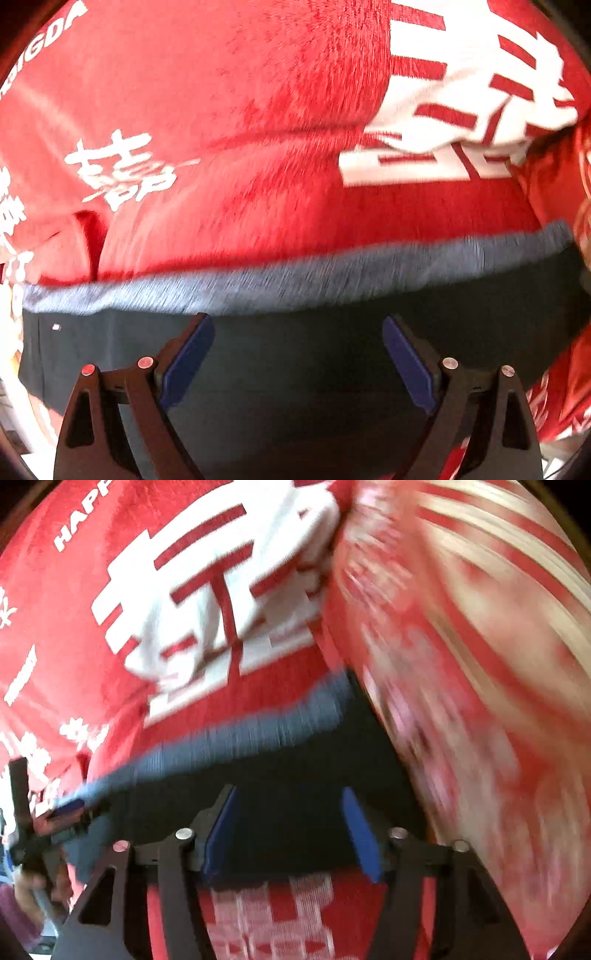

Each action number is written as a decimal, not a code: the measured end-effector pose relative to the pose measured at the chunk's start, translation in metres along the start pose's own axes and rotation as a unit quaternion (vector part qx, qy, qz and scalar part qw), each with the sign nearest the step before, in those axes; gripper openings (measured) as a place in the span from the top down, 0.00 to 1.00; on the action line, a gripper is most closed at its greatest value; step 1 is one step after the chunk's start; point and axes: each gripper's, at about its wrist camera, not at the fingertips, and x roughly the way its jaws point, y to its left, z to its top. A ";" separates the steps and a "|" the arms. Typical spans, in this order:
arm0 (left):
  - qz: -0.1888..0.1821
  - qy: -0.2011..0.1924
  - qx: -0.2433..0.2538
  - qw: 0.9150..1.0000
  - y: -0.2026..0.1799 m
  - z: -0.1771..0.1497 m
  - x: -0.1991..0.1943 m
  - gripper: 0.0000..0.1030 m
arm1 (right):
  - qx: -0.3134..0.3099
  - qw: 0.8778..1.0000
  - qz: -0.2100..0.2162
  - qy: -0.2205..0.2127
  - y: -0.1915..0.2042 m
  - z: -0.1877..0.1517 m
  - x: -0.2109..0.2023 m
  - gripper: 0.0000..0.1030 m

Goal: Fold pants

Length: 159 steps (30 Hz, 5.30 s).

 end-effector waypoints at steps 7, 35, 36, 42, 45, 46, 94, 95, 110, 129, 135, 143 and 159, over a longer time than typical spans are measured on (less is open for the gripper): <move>0.012 0.013 -0.014 1.000 -0.002 -0.020 0.027 0.05 | -0.015 0.996 -0.083 0.027 -0.015 0.020 0.057 1.00; 0.058 0.018 -0.047 0.997 0.250 -0.114 -0.040 0.03 | 0.027 0.949 0.252 0.186 0.234 -0.192 0.056 0.63; 0.067 0.017 -0.048 0.996 0.265 -0.114 -0.037 0.03 | 0.031 0.945 0.262 0.194 0.248 -0.204 0.064 0.63; 0.125 0.023 -0.053 0.991 0.356 -0.124 0.004 0.03 | 0.063 0.932 0.287 0.213 0.295 -0.238 0.107 0.63; 0.071 0.018 -0.068 0.995 0.378 -0.128 0.017 0.00 | 0.083 0.932 0.290 0.203 0.290 -0.244 0.110 0.63; 0.057 0.016 -0.067 0.996 0.382 -0.129 0.018 0.00 | 0.089 0.931 0.292 0.199 0.290 -0.244 0.110 0.63; -0.013 0.028 0.061 0.998 0.182 -0.137 -0.011 0.00 | -0.057 0.985 0.081 0.138 0.235 -0.187 0.077 0.89; -0.012 0.027 0.060 0.998 0.184 -0.133 -0.014 0.00 | -0.052 0.984 0.084 0.151 0.234 -0.189 0.074 0.88; 0.060 -0.005 -0.065 0.996 0.201 -0.025 0.041 0.00 | -0.098 0.986 0.086 0.103 0.264 -0.077 0.126 0.71; 0.064 0.001 -0.073 0.995 0.208 -0.048 0.014 0.00 | -0.055 0.995 0.041 0.074 0.211 -0.066 0.105 0.70; 0.039 0.029 -0.013 0.999 0.153 -0.106 0.004 0.00 | -0.052 0.993 0.042 0.092 0.201 -0.121 0.076 0.68; 0.047 0.014 -0.012 0.999 0.142 -0.135 -0.002 0.00 | -0.035 0.994 0.057 0.091 0.184 -0.159 0.057 0.69; 0.070 0.036 0.006 0.997 0.123 -0.128 -0.009 0.00 | 0.062 0.991 0.074 0.089 0.111 -0.177 0.027 0.64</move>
